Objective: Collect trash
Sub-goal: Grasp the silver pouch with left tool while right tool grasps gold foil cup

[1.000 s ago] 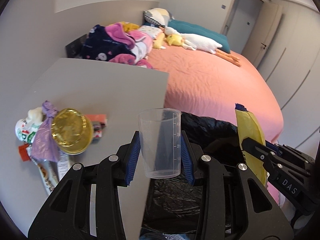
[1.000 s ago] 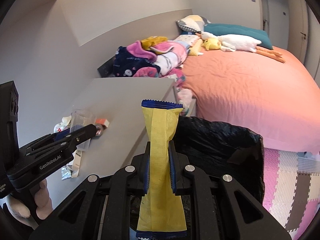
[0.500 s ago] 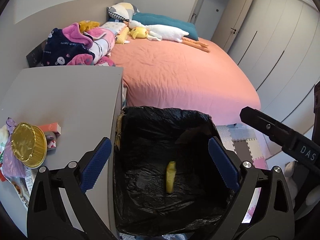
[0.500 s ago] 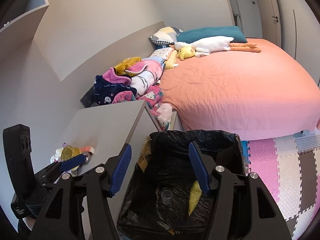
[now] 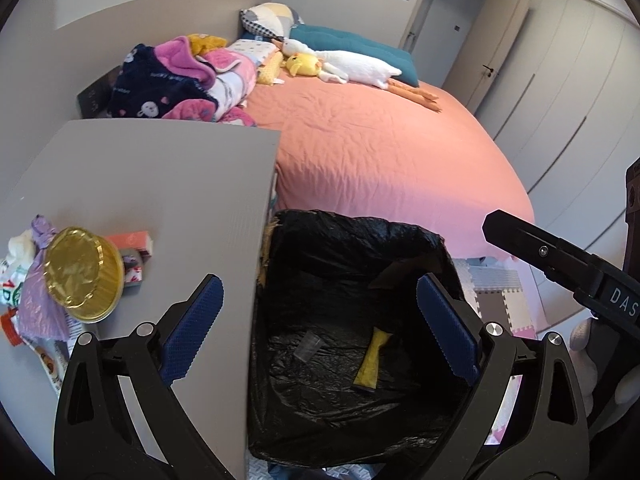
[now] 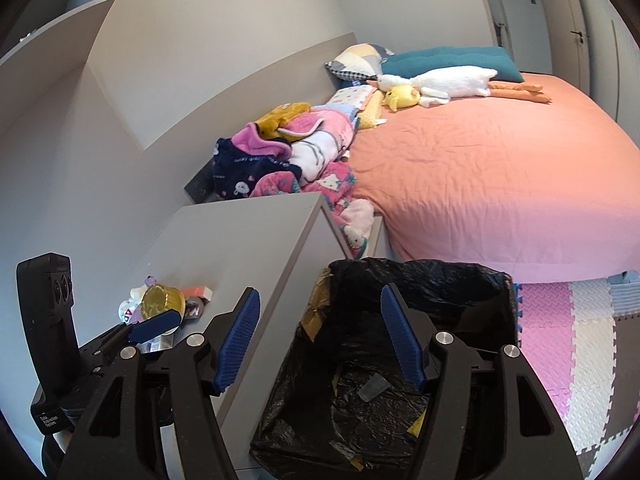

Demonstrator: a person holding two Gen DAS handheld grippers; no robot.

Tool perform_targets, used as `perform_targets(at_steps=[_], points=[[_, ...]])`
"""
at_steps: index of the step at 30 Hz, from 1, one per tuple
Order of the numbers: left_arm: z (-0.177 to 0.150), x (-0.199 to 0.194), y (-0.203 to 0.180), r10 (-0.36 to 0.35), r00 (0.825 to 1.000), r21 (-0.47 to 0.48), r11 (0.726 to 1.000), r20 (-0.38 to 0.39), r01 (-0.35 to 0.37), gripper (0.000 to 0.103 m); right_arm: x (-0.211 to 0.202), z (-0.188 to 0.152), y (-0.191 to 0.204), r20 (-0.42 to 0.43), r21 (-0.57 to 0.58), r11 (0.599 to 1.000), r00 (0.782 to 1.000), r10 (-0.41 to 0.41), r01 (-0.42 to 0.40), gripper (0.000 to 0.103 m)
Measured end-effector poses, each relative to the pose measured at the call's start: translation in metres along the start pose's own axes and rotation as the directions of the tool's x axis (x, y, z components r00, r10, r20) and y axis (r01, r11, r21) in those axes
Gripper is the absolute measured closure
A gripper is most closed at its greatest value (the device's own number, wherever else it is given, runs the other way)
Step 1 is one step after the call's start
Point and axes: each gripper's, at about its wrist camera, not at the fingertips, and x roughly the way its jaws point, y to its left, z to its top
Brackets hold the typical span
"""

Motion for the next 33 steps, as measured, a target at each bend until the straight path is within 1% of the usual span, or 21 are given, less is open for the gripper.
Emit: perform_targets(at_steps=[6, 9, 15, 18, 20, 24, 28, 33], points=[[-0.009, -0.013, 0.031, 0.060, 0.998, -0.077, 0.995, 0.008, -0.059, 0.009, 0.018, -0.001, 0.029, -0.041, -0.048, 0.997, 0.998, 0.053, -0.055, 0.038], [-0.015, -0.022, 0.048, 0.093, 0.996, -0.118, 0.989, 0.015, -0.091, 0.009, 0.027, -0.002, 0.043, -0.056, -0.071, 0.994, 0.996, 0.076, -0.080, 0.036], [-0.030, -0.041, 0.083, 0.161, 0.987, -0.188, 0.970, 0.024, -0.154, 0.009, 0.047, -0.009, 0.077, -0.111, -0.129, 0.982, 0.986, 0.125, -0.139, 0.035], [-0.038, -0.049, 0.099, 0.194, 0.981, -0.222, 0.957, 0.021, -0.185, 0.009, 0.057, -0.012, 0.096, -0.135, -0.154, 0.974, 0.980, 0.146, -0.167, 0.035], [-0.046, -0.056, 0.109, 0.214, 0.977, -0.248, 0.947, 0.018, -0.203, 0.009, 0.062, -0.015, 0.106, -0.150, -0.164, 0.969, 0.976, 0.160, -0.184, 0.032], [-0.058, -0.066, 0.128, 0.246, 0.969, -0.292, 0.928, 0.011, -0.232, 0.009, 0.075, -0.019, 0.126, -0.179, -0.191, 0.958, 0.967, 0.180, -0.214, 0.031], [-0.067, -0.073, 0.149, 0.278, 0.960, -0.349, 0.901, 0.012, -0.257, 0.009, 0.084, -0.022, 0.142, -0.201, -0.220, 0.946, 0.960, 0.194, -0.237, 0.024], [-0.080, -0.076, 0.172, 0.308, 0.951, -0.404, 0.869, -0.006, -0.284, 0.009, 0.095, -0.027, 0.162, -0.221, -0.267, 0.931, 0.956, 0.194, -0.250, 0.021]])
